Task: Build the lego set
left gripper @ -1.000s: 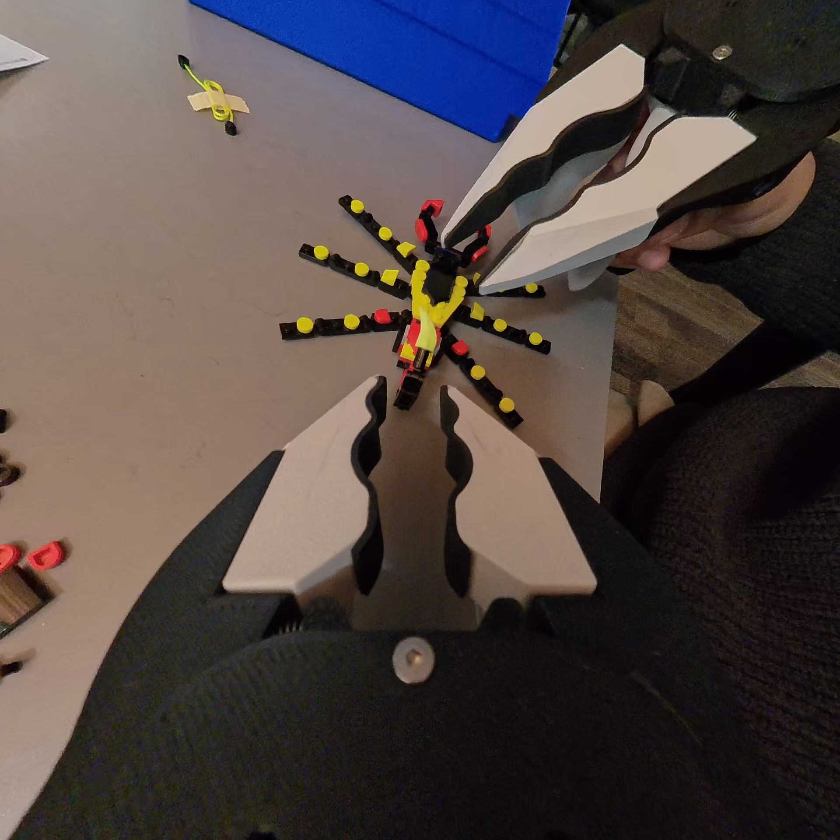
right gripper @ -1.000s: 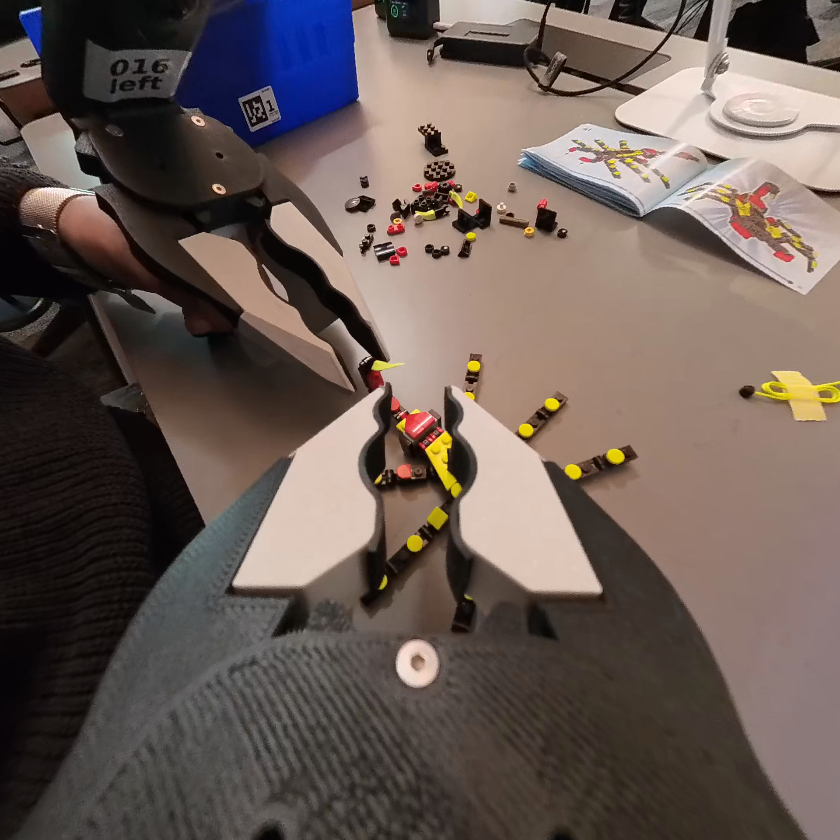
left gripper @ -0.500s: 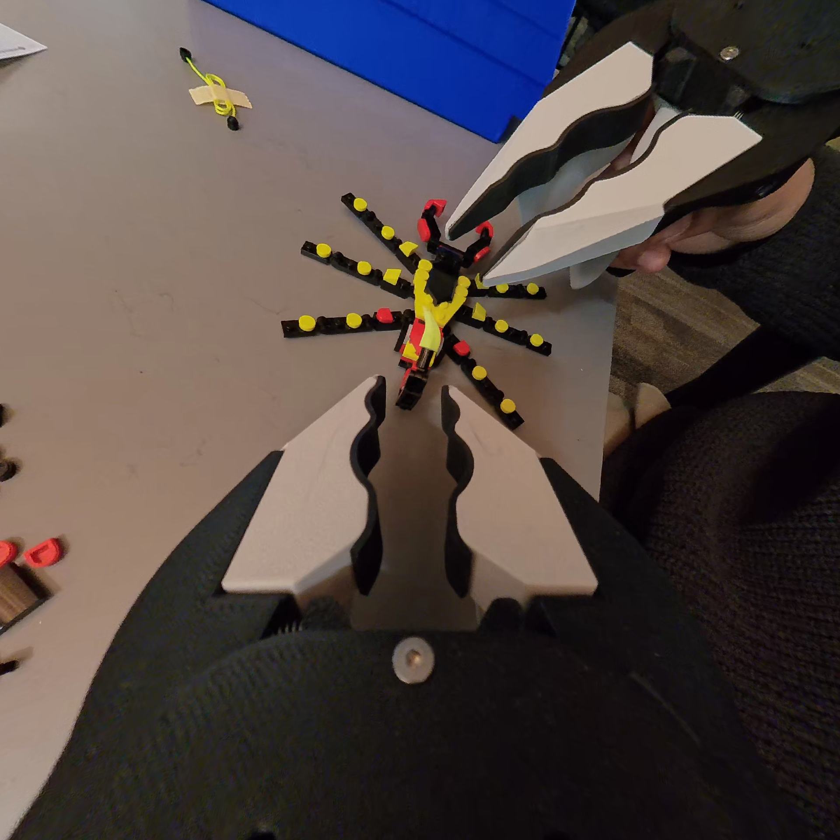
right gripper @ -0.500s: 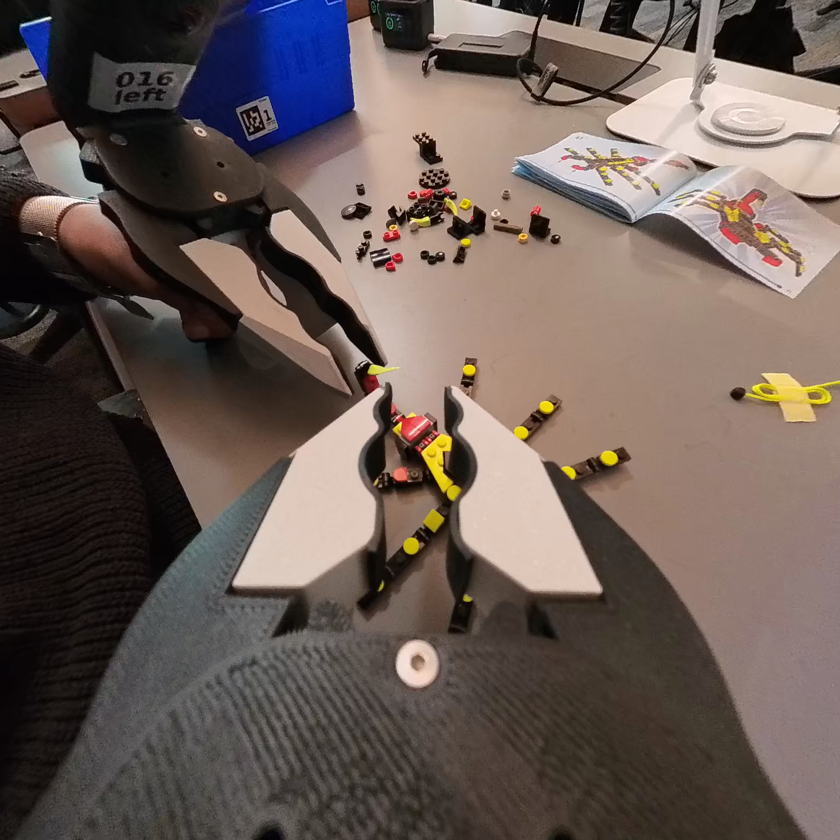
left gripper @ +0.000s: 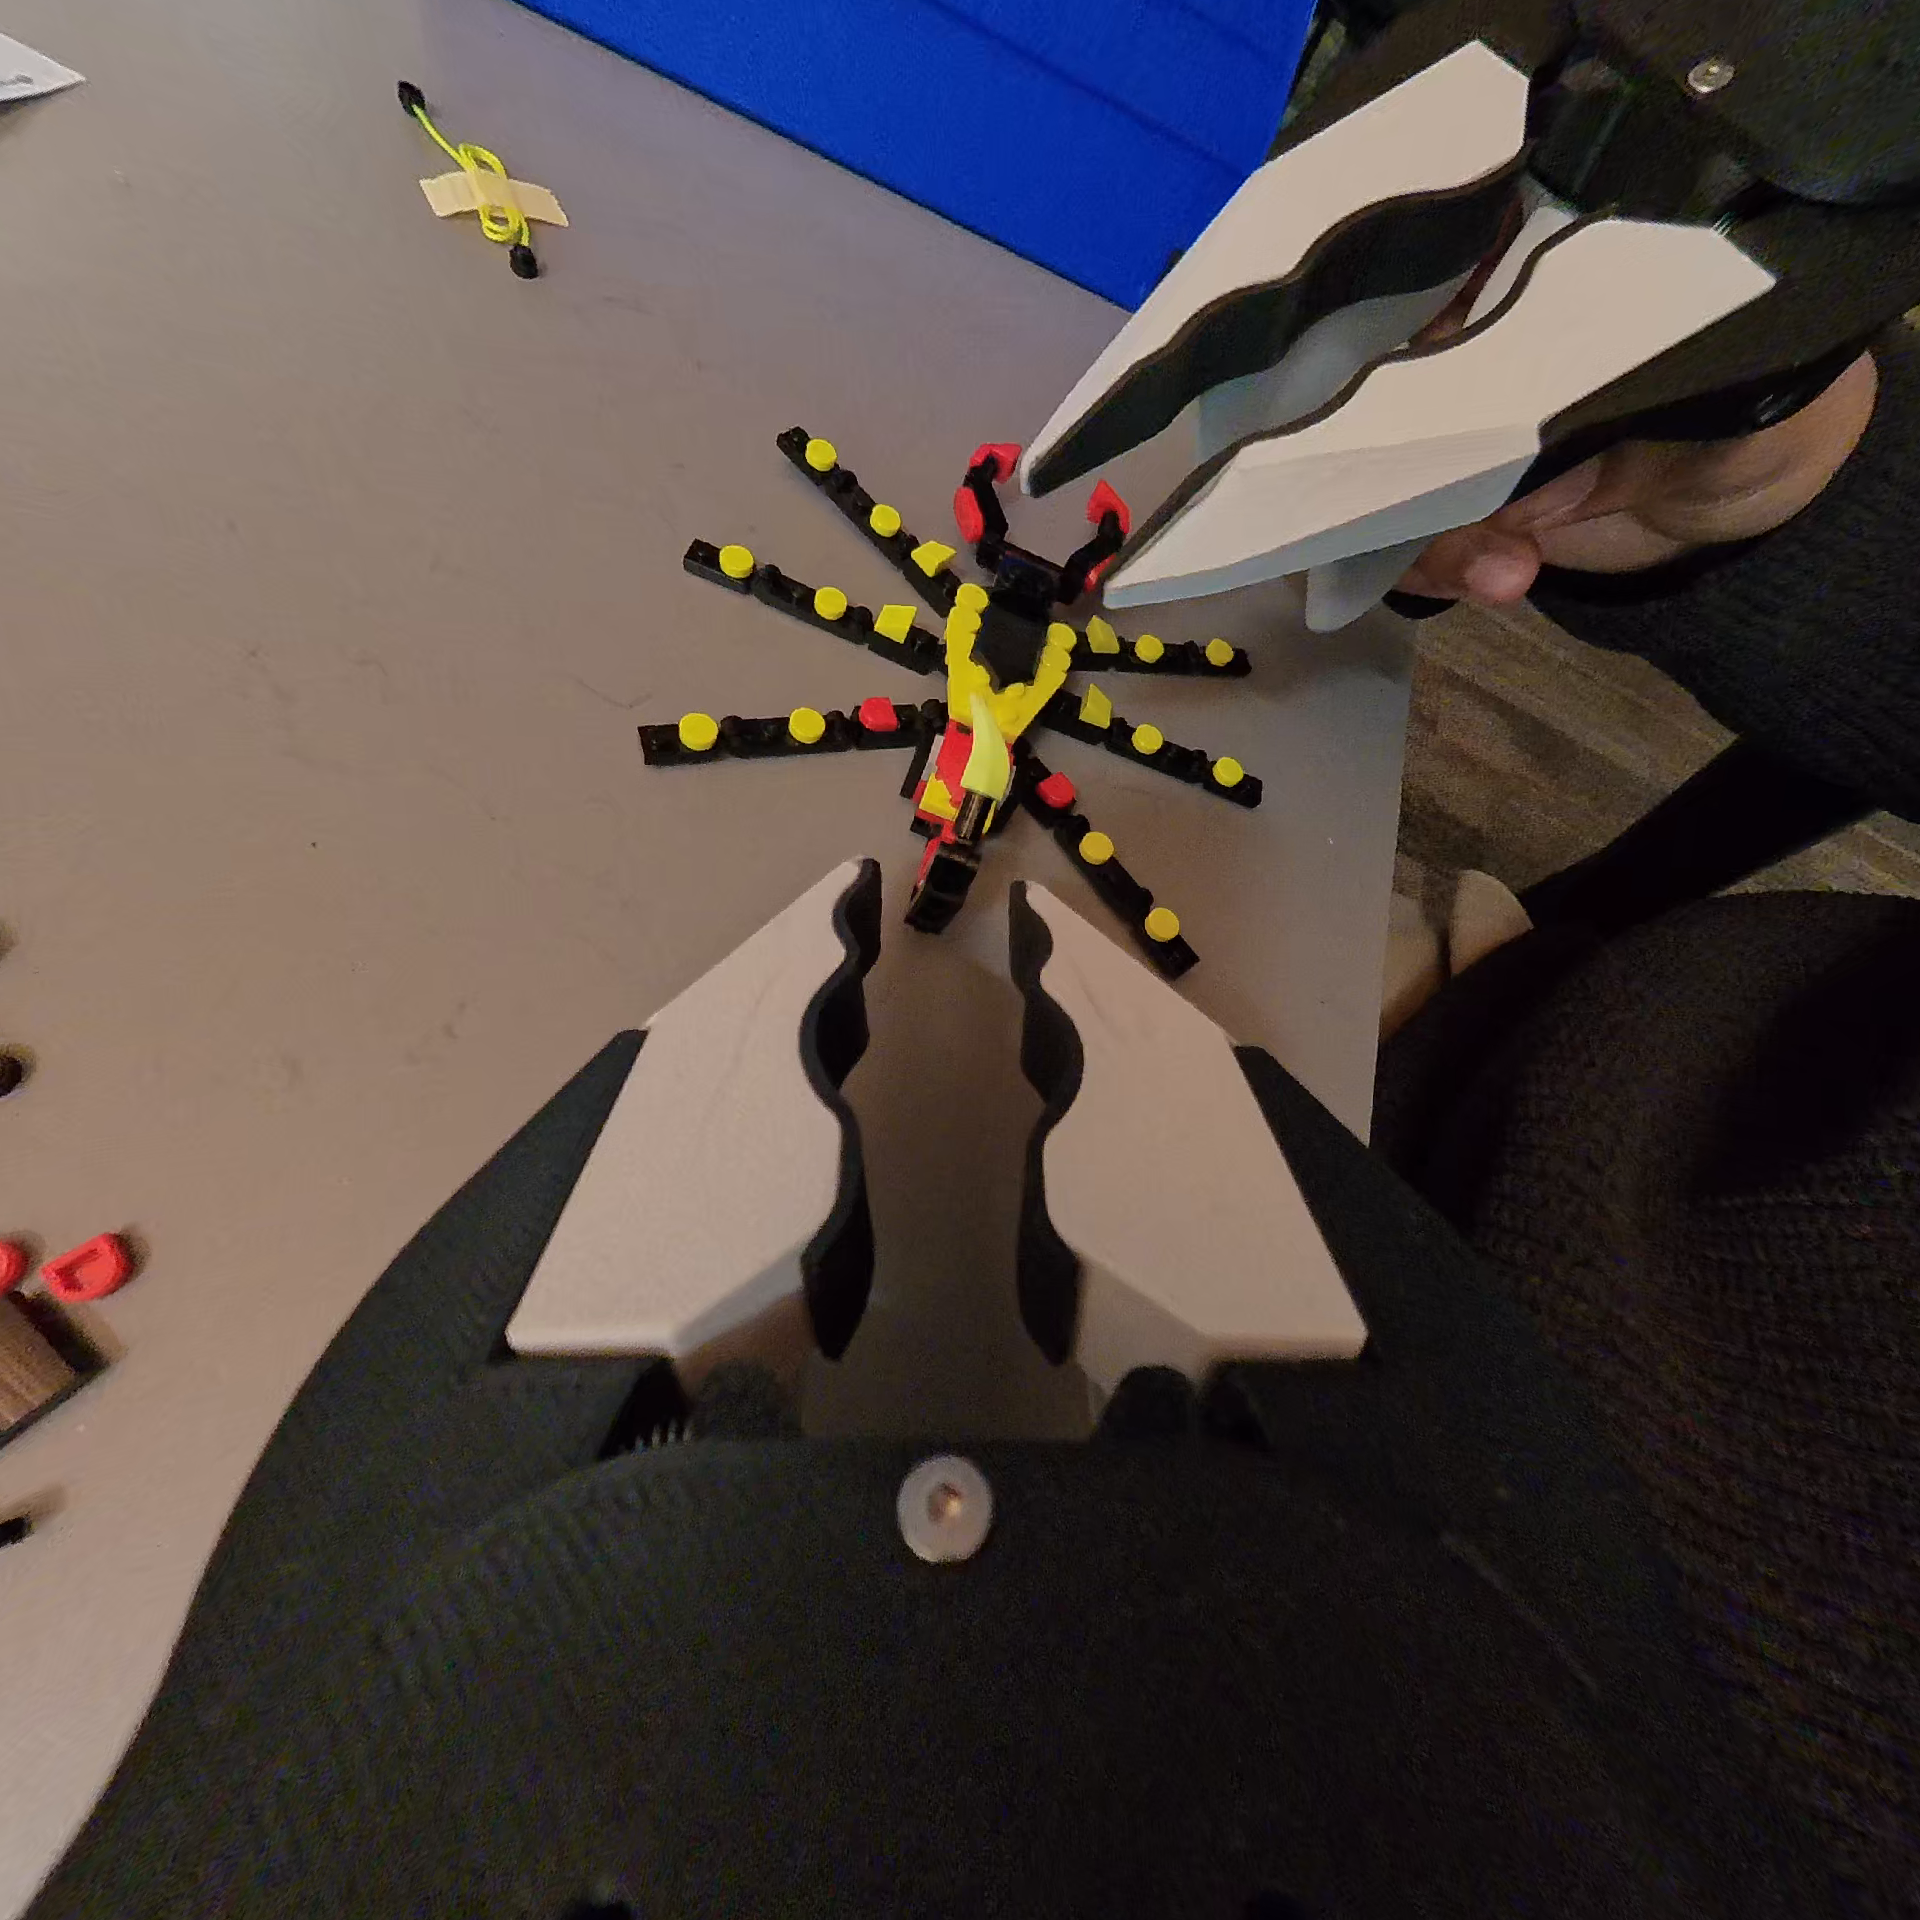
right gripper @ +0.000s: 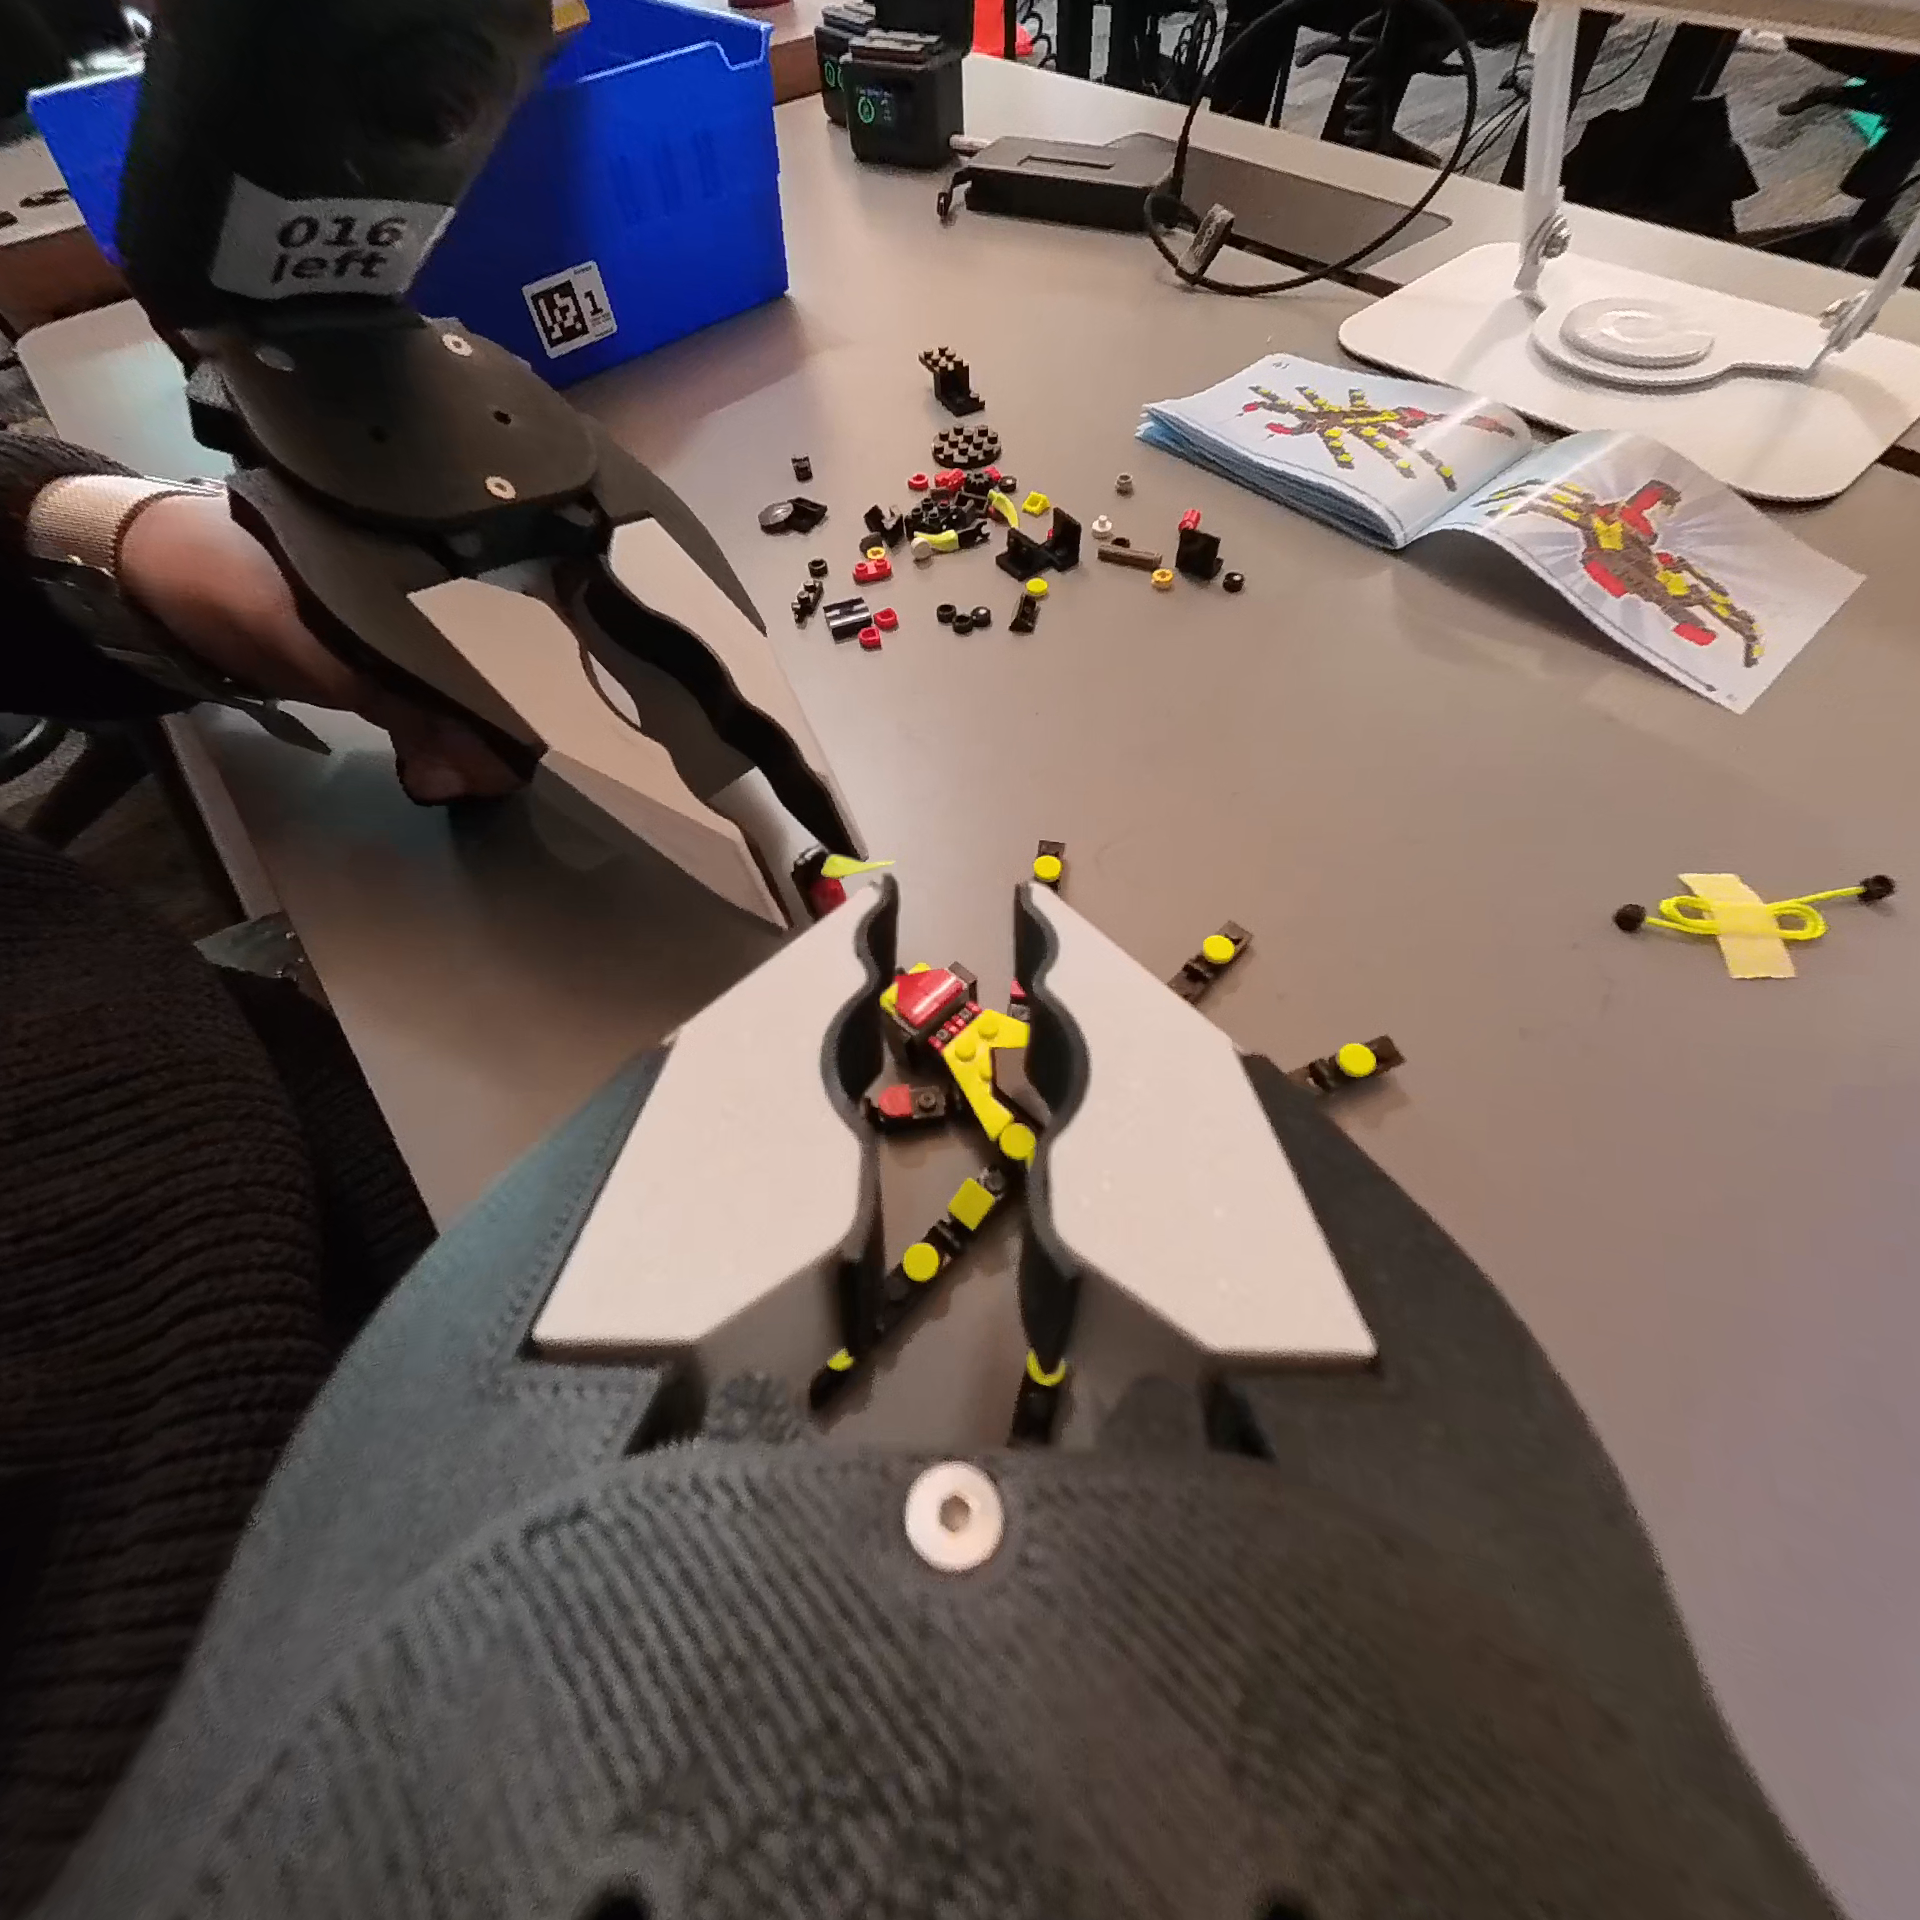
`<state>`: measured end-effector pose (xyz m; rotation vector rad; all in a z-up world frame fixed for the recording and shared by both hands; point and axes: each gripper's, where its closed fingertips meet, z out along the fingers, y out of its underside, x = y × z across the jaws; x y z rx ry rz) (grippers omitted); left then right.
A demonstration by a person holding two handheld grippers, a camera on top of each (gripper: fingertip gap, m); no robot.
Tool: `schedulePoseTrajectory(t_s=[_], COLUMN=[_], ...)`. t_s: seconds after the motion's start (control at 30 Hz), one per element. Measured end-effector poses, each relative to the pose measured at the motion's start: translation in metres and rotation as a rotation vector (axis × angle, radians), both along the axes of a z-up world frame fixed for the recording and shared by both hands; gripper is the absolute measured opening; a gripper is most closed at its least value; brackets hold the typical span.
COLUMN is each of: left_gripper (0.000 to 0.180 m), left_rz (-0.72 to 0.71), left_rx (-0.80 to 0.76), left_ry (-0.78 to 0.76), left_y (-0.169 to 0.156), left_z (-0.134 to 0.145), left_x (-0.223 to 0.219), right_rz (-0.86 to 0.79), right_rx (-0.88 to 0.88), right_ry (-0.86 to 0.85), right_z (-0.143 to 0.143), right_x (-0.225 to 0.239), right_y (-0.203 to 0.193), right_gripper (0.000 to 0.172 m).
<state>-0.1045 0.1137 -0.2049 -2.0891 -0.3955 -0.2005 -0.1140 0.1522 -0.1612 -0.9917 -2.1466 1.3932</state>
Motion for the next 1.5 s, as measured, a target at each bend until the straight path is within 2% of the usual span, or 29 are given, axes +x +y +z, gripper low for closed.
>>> schedulePoseTrajectory(t_s=[0.5, 0.57, 0.63, 0.7, 0.93, 1.5], left_gripper=[0.019, 0.017, 0.013, 0.007, 0.006, 0.006], left_rz=[-0.019, -0.018, -0.016, -0.013, -0.010, -0.006], left_rx=[-0.037, -0.039, -0.044, -0.048, -0.050, -0.045], left_ry=[0.014, 0.015, 0.022, 0.030, 0.039, 0.051], left_y=[0.002, 0.003, 0.003, 0.003, 0.003, 0.003], left_z=[-0.005, -0.005, -0.006, -0.006, -0.006, -0.005], left_x=[0.003, 0.004, 0.004, 0.003, 0.003, 0.003], right_rz=[0.003, 0.009, -0.004, -0.005, -0.002, -0.020], right_rx=[-0.027, -0.011, 0.026, 0.070, 0.171, 0.148], right_ry=[0.023, 0.023, 0.038, 0.067, 0.052, -0.001], right_z=[0.007, 0.004, 0.002, -0.001, -0.019, -0.023], right_x=[-0.001, -0.001, -0.003, -0.004, -0.003, -0.004], right_y=[-0.009, -0.014, -0.017, -0.021, -0.029, -0.024], right_gripper=[0.019, 0.015, 0.000, 0.000, 0.000, 0.000])
